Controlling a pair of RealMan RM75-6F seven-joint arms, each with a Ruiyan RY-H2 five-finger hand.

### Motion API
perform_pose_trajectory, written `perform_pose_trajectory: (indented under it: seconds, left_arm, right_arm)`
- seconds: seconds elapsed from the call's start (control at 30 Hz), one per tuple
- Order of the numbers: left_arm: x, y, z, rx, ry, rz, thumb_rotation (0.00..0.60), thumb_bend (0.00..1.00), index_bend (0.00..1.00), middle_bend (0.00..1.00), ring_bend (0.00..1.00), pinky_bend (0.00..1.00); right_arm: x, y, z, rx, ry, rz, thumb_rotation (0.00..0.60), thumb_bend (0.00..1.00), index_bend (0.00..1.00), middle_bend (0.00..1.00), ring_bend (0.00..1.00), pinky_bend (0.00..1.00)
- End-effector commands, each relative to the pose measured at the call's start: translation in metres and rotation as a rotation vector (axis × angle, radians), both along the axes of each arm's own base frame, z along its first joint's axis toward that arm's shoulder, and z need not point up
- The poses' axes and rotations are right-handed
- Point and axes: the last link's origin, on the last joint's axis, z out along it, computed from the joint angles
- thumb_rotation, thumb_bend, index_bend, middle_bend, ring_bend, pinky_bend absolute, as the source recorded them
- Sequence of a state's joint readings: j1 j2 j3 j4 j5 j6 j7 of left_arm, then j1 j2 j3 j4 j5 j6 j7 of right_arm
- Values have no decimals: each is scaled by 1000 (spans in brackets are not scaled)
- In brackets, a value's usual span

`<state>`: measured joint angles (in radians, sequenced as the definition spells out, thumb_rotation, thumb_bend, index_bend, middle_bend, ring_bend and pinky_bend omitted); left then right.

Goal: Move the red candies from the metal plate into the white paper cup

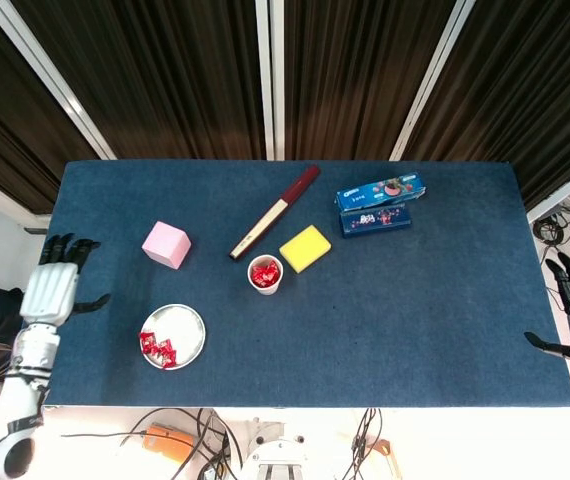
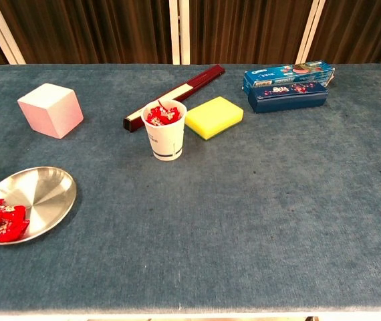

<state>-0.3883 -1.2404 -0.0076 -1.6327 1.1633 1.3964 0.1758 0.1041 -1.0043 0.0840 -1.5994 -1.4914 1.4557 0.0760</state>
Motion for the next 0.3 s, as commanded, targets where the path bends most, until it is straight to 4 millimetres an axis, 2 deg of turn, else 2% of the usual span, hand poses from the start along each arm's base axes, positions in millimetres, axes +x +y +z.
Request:
perform_pose_trajectory:
  seconds: [0.03,0.13,0.3]
  left_arm:
    - [-34,-39,23,38,43,42,600,92,172,109,1,1]
    - [-45,-67,34,57,29,57,600,92,172,109,1,0]
    - [-51,-101,44,85,11,76,600,92,172,109,1,0]
  right_arm:
    - [0,3,-3,3,-8,20,600,16,0,0,0,0]
    - [1,9,-6,36,-22,41,600,16,0,0,0,0]
    - [2,16,-8,18,-42,58,600,17,0,0,0,0]
